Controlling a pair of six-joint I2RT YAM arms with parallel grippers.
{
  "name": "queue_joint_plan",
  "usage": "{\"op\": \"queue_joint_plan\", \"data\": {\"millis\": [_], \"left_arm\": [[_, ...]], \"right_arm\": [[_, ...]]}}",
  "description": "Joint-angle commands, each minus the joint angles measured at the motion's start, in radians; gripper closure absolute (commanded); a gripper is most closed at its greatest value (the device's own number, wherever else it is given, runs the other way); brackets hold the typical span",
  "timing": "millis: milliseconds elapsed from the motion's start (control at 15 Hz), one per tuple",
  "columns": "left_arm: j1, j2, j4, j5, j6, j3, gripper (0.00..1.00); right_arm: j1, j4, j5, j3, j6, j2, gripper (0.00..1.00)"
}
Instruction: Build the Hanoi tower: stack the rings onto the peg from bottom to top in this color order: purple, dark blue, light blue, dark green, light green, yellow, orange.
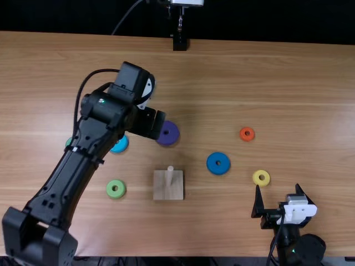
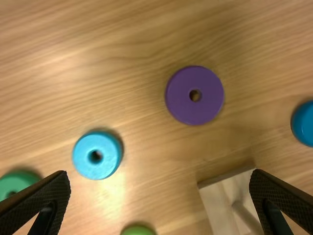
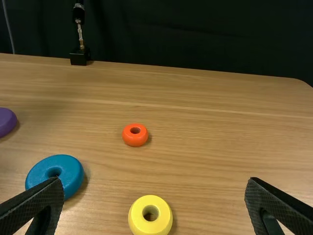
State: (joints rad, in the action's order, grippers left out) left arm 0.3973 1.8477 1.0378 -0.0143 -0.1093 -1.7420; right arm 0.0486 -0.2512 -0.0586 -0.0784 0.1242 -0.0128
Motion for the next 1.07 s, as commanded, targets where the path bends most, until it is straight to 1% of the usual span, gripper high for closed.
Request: {"op": "queue_joint_plan", "data": {"millis": [0, 133, 200, 267, 400, 533, 733, 933, 1000], "left_arm": [[0.015, 0.053, -0.003, 0.003, 0.001, -0.040, 0.00], [0.028, 0.122, -0.011, 0.003, 0.001, -0.044, 0.00], [0.032, 0.151, -0.042, 0.005, 0.004, -0.056, 0.00], [0.043, 0.183, -0.082, 0.016, 0.012, -0.059, 0.00], [0.054, 0.209, -0.140, 0.025, 0.047, -0.060, 0.00], [0.071, 0.265, -0.158, 0.047, 0.054, -0.060, 0.00], [0.095, 0.311, -0.160, 0.081, 0.049, -0.073, 0.00], [0.103, 0.375, -0.156, 0.081, 0.047, -0.139, 0.00], [0.109, 0.395, -0.156, 0.081, 0.047, -0.160, 0.00]], "right_arm": [[0.008, -0.070, -0.002, 0.063, -0.008, 0.013, 0.00], [0.008, -0.070, -0.002, 0.063, -0.008, 0.013, 0.00], [0.008, -0.070, -0.002, 0.065, -0.008, 0.013, 0.00], [0.008, -0.070, 0.001, 0.063, -0.008, 0.013, 0.00], [0.008, -0.072, -0.002, 0.063, -0.008, 0.013, 0.00], [0.008, -0.070, 0.001, 0.063, -0.008, 0.013, 0.00], [0.008, -0.070, -0.002, 0.063, -0.008, 0.013, 0.00], [0.008, -0.070, -0.002, 0.063, -0.008, 0.013, 0.00], [0.008, -0.070, 0.001, 0.063, -0.008, 0.013, 0.00]]}}
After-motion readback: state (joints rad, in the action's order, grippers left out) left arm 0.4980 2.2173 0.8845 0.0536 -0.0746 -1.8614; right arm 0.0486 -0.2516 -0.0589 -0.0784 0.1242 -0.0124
